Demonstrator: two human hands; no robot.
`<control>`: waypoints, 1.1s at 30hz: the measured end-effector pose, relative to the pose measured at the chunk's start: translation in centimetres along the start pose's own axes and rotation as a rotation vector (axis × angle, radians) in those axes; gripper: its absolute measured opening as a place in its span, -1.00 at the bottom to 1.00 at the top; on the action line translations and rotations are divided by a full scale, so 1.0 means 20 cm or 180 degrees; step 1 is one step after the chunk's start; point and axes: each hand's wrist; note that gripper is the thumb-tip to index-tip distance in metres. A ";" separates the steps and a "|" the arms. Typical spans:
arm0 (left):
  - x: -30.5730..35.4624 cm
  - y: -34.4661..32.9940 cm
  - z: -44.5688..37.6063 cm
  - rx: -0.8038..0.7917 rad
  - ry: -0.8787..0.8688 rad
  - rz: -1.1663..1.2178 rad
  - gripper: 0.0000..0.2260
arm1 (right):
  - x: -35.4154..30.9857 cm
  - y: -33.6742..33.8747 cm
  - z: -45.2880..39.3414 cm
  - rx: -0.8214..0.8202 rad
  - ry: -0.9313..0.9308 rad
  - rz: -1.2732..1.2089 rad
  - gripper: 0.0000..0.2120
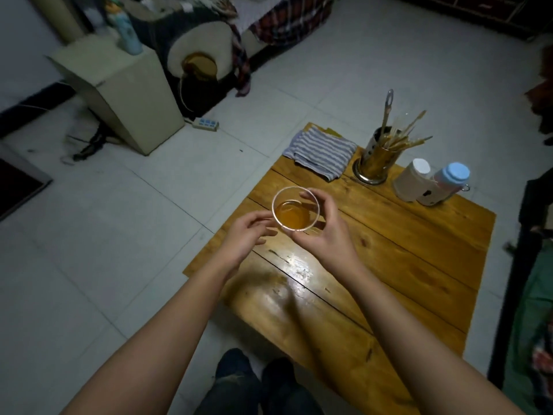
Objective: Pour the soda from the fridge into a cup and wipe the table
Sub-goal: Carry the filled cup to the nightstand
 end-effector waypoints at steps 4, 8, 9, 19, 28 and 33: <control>-0.07 0.17 0.12 0.0172 0.0114 0.0276 -0.77 | -0.10 -0.17 -0.01 -0.0241 0.0101 -0.0082 -0.30; -0.14 0.37 0.23 0.0418 0.0225 0.0522 -0.77 | -0.22 -0.38 -0.01 -0.0421 0.0264 -0.0155 -0.28; -0.17 0.43 0.25 0.0467 0.0241 0.0549 -0.76 | -0.25 -0.44 -0.01 -0.0480 0.0289 -0.0183 -0.29; -0.40 1.04 0.50 0.0940 0.0398 0.0857 -0.75 | -0.56 -1.07 -0.01 -0.1052 0.0514 -0.0297 -0.33; -0.62 1.45 0.71 0.1430 0.0486 0.1250 -0.80 | -0.76 -1.55 0.04 -0.1555 0.0713 -0.0447 -0.36; -0.72 1.60 0.77 0.1547 0.0537 0.1357 -0.77 | -0.82 -1.73 0.04 -0.1800 0.0765 -0.0553 -0.37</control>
Point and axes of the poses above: each hand's wrist, its own z-axis away from the middle knuckle, its own y-axis out of the back of the hand, x = y × z, and after that the axes turned 8 degrees about y, right-handed
